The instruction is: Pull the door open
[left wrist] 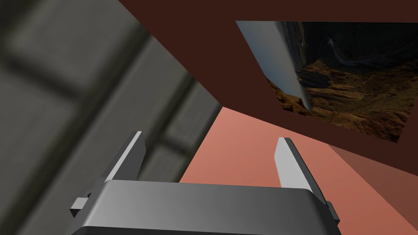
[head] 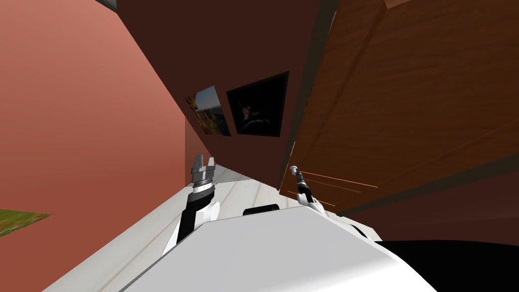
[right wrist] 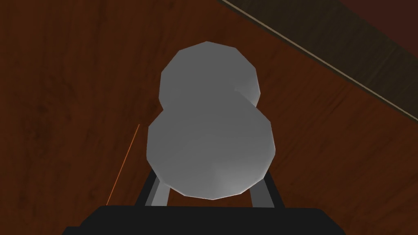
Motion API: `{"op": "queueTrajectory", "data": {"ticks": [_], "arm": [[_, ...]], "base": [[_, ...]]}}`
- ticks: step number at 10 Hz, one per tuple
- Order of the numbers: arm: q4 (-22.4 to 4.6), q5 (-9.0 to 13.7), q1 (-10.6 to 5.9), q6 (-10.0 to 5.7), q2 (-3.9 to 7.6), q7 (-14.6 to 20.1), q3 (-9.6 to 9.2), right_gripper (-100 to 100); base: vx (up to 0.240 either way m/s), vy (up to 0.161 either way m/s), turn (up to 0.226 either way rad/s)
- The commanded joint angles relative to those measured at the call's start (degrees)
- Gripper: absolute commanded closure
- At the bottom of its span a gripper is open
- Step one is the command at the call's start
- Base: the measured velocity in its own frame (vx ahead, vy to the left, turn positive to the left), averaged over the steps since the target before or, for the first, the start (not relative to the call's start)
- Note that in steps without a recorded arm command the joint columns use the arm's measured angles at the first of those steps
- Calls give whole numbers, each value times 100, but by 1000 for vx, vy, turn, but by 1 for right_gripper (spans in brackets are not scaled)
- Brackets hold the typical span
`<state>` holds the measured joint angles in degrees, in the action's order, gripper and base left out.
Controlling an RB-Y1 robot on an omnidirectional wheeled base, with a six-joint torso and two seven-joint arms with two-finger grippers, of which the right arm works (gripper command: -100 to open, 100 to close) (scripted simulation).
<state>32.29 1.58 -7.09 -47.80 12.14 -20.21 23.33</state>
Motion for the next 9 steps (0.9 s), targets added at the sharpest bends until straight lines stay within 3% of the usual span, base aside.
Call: {"op": "queueTrajectory", "data": {"ticks": [1, 4, 6, 9], "arm": [[-31, 55, -17, -8, -71, 286, -74, 100], [-46, 182, -15, -17, -51, 735, -123, 100], [-46, 182, -15, -17, -51, 787, -123, 100], [-61, 311, -12, -26, -30, 1262, -172, 100]], "base": [[-30, -6, 25], [-33, -10, 57], [-17, -5, 8], [-26, -9, 49]]}}
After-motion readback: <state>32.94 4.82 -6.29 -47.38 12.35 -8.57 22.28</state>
